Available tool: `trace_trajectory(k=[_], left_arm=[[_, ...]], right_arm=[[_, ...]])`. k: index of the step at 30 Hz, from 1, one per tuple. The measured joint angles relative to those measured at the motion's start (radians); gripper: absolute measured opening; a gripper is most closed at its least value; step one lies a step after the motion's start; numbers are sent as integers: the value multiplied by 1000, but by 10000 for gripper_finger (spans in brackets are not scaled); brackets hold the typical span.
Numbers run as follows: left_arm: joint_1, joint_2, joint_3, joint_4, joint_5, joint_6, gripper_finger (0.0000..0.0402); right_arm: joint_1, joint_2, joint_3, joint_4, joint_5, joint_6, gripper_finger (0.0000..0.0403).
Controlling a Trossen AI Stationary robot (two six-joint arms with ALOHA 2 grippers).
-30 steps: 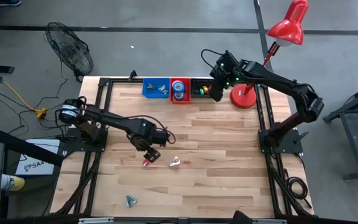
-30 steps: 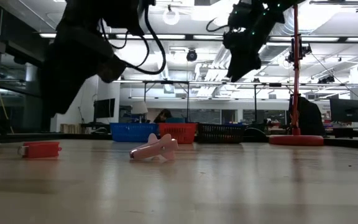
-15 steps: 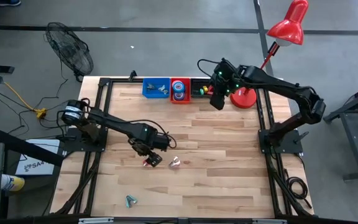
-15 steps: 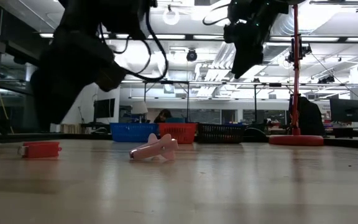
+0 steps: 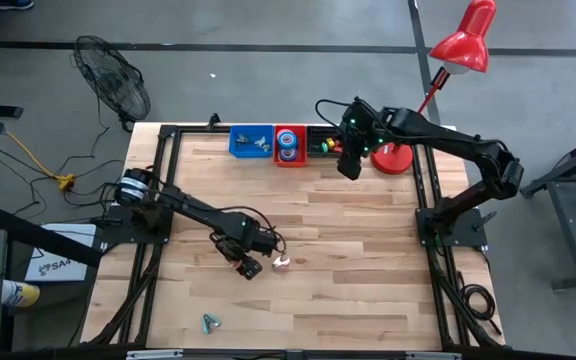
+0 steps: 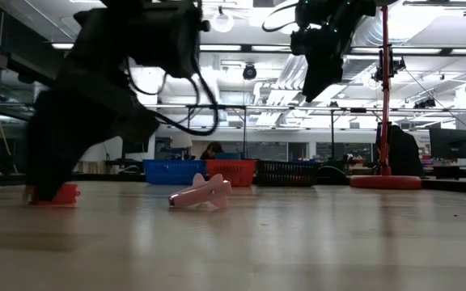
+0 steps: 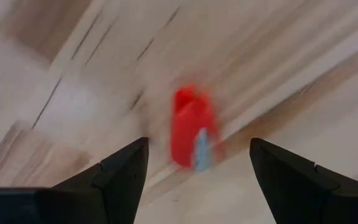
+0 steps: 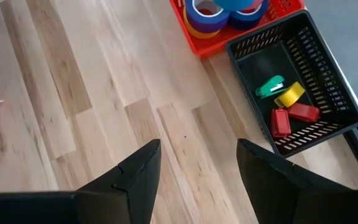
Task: Pick and place Stapler, Stapler remover, tape
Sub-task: Put the red stapler into the black basket
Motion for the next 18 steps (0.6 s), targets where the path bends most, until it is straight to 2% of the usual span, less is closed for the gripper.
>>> trace_trajectory(k=[6,18], left_arm=[[-12,43,8,6,10,3,276],[-18,49,14,-5,-28,-14,276]], right_arm=[[1,-1,0,-8,-4,-4,202],[4,-9,0,-12,-6,-21,202]])
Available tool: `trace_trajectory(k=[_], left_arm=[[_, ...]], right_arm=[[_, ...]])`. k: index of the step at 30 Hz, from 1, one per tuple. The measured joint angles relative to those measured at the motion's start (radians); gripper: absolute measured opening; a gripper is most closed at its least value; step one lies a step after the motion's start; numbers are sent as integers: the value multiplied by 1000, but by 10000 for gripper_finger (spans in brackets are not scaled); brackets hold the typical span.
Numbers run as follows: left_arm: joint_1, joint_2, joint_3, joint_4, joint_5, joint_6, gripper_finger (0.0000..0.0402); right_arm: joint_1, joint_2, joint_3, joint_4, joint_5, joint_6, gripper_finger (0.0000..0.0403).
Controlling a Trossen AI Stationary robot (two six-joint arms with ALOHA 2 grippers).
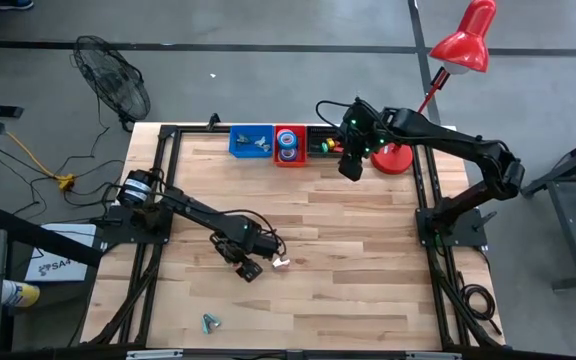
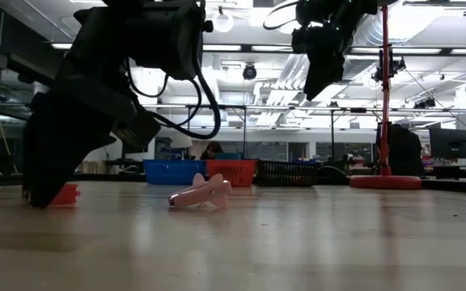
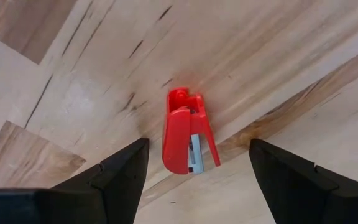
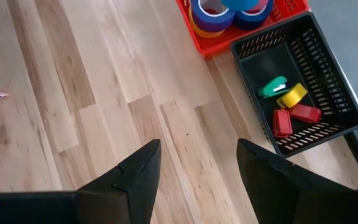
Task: Pick and place Stapler, Stapler remover, tape
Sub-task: Put the red stapler into the black basket
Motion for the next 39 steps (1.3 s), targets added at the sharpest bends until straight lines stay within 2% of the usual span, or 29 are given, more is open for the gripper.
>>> trace_trajectory(k=[25,39], left_arm=[[-2,2,-2,8,-88,-28,272],[0,2,-2,12,-103,-40,151]], right_arm=[[0,0,0,-3,-3,-14,202],[0,0,0,-4,-3,-17,202]])
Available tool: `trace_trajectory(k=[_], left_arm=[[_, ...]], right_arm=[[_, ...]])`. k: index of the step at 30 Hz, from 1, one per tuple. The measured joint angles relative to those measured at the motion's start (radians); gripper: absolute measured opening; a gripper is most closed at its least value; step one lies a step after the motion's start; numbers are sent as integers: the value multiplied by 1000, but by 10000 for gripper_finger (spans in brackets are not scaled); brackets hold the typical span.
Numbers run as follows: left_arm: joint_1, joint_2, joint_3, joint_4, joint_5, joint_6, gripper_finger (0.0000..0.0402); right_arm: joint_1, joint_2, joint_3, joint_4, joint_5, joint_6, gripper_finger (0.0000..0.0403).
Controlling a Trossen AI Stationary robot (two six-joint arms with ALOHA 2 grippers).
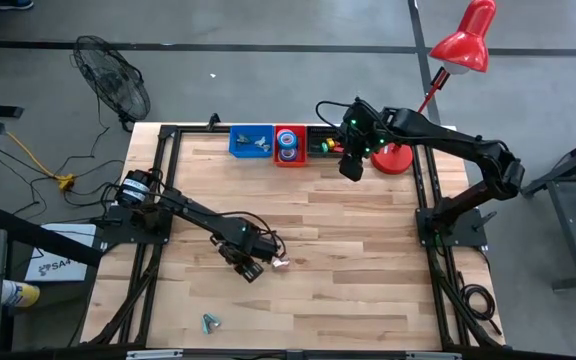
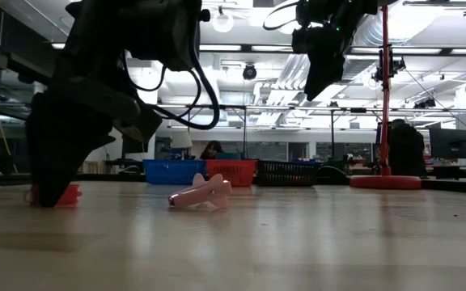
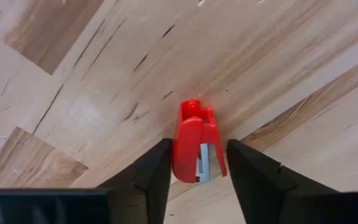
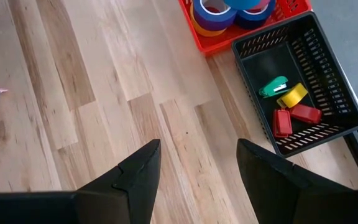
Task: Pick and place Stapler, Stapler remover, tape
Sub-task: Put the red stapler into the black basket
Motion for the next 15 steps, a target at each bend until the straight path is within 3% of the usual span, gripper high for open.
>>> trace_trajectory(k=[10,15], left_arm=[[0,0,1,-1,4,8,89],[0,3,40,-25,-31,56,82]], right_arm=[[0,0,0,-17,-2,-9,202],[0,0,0,-20,-47,-41,202]])
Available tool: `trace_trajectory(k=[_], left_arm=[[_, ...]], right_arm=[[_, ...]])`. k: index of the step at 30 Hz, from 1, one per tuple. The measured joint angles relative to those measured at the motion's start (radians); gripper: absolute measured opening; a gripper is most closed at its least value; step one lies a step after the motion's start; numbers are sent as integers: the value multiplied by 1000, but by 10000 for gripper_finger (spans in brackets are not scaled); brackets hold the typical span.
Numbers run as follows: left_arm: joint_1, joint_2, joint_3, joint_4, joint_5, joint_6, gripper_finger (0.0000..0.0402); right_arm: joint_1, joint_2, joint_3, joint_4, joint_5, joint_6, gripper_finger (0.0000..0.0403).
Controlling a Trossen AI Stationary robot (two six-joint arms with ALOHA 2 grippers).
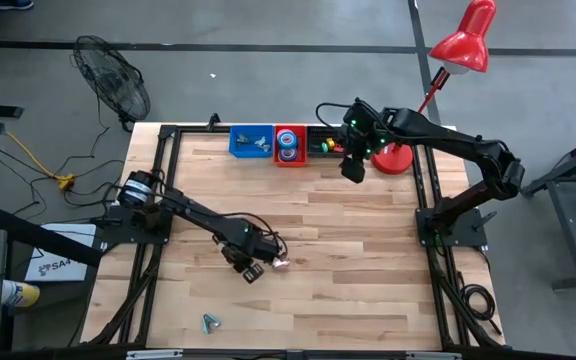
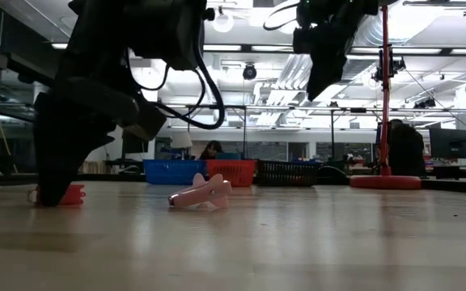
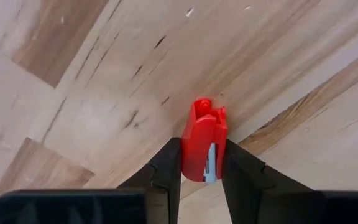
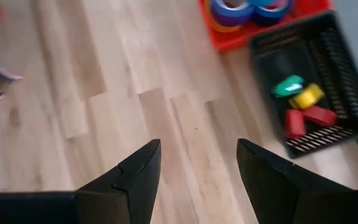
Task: Pick and place Stapler, Stapler remover, tape
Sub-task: Put the red stapler into the black basket
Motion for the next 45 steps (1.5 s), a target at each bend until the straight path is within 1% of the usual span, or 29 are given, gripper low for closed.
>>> trace_trajectory(k=[2,4,7,10,14,18,23,28,32,34,40,45], left_arm=[[-1,3,29,-15,-55,25,82],[3,5,68,-12,-170,38,85],[13,5,118,-32,-279,80,85],[22,5,186,-34,-336,150,86],[53,4,279,-40,-436,273,86],[83,3,377,-73,-515,399,86],[122,2,495,-88,-561,565,86],[158,1,605,-87,-581,702,87],[178,0,671,-85,-587,778,87],[187,0,693,-81,-587,806,87],[194,0,719,-64,-588,856,87],[192,-1,720,-30,-579,882,87]], right_arm=[[0,0,0,1,-48,-24,202],[0,0,0,2,-105,-50,202],[0,0,0,7,-193,-86,202],[5,0,0,13,-268,-119,202],[34,-2,0,21,-308,-177,202],[84,-14,0,31,-309,-250,202],[147,-29,0,51,-309,-314,202],[198,-46,0,74,-309,-318,201],[238,-58,0,109,-306,-318,200],[256,-60,0,144,-289,-316,200],[298,-60,0,244,-150,-308,200],[325,-60,0,284,-123,-314,200]])
